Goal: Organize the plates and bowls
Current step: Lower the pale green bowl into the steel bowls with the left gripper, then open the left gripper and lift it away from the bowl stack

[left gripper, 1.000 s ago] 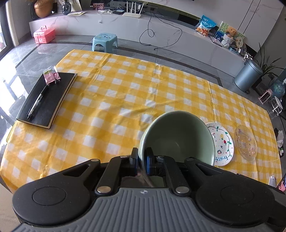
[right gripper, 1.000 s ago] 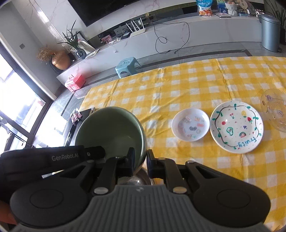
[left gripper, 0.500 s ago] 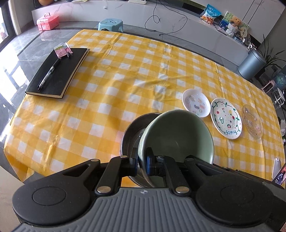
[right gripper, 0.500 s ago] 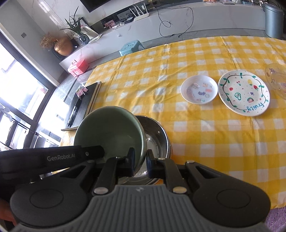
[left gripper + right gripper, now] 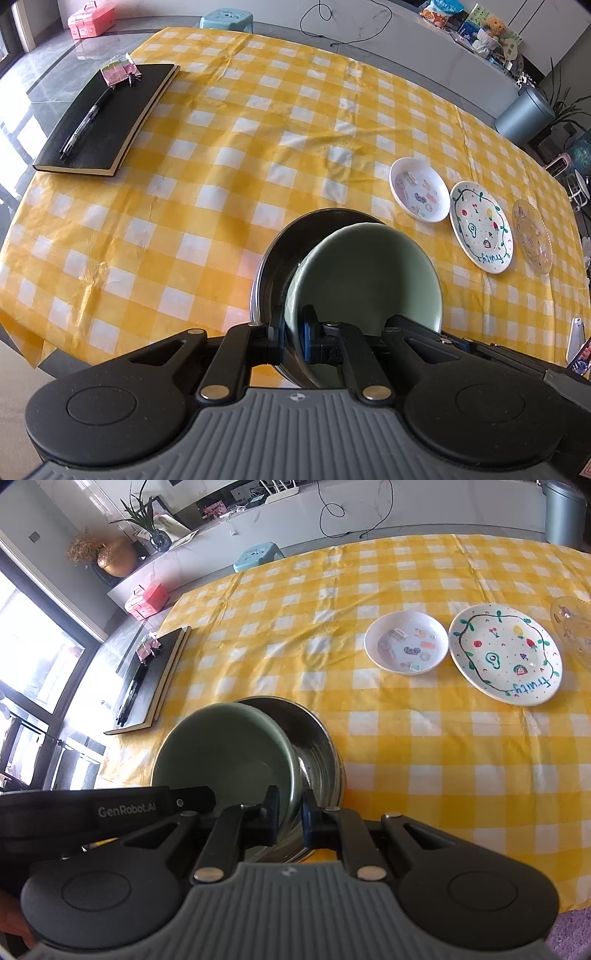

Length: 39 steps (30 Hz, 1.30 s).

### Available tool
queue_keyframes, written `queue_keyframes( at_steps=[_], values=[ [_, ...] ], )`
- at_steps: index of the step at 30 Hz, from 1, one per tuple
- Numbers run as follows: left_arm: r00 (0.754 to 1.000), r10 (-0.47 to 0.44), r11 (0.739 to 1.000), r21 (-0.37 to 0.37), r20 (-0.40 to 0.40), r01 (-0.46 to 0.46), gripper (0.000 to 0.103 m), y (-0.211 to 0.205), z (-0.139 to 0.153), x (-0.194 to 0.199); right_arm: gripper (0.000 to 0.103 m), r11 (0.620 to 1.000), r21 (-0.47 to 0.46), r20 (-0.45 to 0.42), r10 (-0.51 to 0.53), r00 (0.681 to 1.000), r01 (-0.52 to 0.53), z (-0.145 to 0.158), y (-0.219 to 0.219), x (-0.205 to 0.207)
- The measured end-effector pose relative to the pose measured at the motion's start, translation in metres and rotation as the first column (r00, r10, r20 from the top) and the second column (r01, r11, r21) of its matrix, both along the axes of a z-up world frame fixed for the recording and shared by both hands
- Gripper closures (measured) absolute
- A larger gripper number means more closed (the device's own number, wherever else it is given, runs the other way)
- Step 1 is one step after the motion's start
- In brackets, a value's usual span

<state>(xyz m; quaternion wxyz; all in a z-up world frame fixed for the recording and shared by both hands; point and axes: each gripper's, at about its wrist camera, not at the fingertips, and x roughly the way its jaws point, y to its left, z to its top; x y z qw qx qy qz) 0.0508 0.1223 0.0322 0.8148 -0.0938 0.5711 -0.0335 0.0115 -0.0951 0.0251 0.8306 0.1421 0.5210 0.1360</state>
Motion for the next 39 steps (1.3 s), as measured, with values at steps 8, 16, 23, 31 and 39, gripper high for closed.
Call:
queue_keyframes(
  at_steps=[8,16,23,31,39],
  values=[
    [0.998,-0.057,0.995,0.079,-0.022,0.059,0.092,-0.008,-0.006,0.009,0.094,0.996,-0.070,-0.005,0.053,0.999,-0.053,-0.009,0.010,0.010],
    [0.992,-0.115,0.986,0.118,-0.053,0.120,0.090,-0.013,-0.008,0.017,0.094,0.988,-0.120,0.016,0.096,0.995,-0.094,-0.007,0.015,0.013],
    [0.988,-0.133,0.984,0.106,-0.076,0.141,0.090,-0.013,-0.008,0.019,0.092,0.984,-0.140,0.025,0.117,0.993,-0.112,-0.005,0.016,0.013],
    [0.988,-0.135,0.986,0.083,-0.079,0.142,0.090,-0.010,-0.007,0.020,0.092,0.988,-0.112,0.011,0.107,0.994,-0.105,-0.006,0.012,0.013],
    [0.990,-0.118,0.991,0.053,-0.071,0.122,0.090,-0.004,-0.004,0.019,0.082,0.991,-0.087,0.025,0.109,0.994,-0.106,0.001,0.011,0.009]
  ],
)
